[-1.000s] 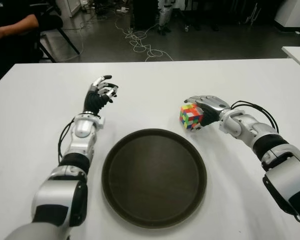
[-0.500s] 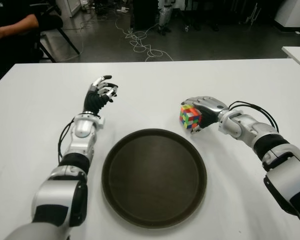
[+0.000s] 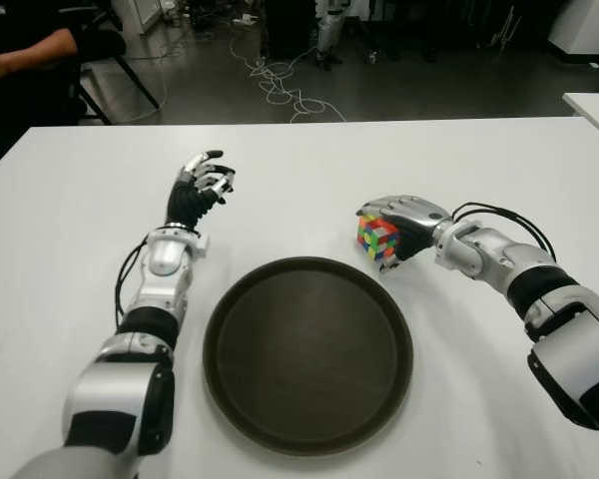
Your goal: Pick up the Rubik's Cube and put it in the plate
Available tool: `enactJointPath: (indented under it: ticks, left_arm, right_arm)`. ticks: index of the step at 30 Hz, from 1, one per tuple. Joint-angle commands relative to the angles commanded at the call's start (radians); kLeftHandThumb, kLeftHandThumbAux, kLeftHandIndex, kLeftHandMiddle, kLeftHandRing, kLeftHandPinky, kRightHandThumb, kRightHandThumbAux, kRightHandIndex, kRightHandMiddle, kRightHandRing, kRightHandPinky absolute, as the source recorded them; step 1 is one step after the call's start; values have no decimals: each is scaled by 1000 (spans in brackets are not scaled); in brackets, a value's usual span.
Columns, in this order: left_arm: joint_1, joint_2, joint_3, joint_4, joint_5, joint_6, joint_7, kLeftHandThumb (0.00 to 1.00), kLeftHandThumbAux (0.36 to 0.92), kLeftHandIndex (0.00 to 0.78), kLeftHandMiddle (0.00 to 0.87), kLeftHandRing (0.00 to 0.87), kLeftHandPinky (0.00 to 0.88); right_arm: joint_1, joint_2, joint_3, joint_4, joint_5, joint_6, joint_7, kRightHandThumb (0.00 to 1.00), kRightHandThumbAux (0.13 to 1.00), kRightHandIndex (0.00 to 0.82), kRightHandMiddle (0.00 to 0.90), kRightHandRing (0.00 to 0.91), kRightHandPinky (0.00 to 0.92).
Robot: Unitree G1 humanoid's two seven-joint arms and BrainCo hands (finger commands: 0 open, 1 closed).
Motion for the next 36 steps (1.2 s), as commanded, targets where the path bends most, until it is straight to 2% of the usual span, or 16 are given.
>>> enactJointPath:
  ticks: [20,28,36]
  left_arm:
    - [9,3,5,-17,-11,16,-20,302,685,225,435,514,580]
    - [12,5,4,-18,-8,11,-22,288,667,224,407,495,557]
    - [15,7,1,-20,-4,8,-18,273,678,229,401,486,538]
  right_arm:
    - [1,-23,20,8,-36,-25,-77,0,779,67,81,86,98]
    - [2,-30,20,19,-34,-35,-91,0,774,67,80,89,104]
    - [2,-33,12,28,-27,-32,-100,0,782,77,92,101,116]
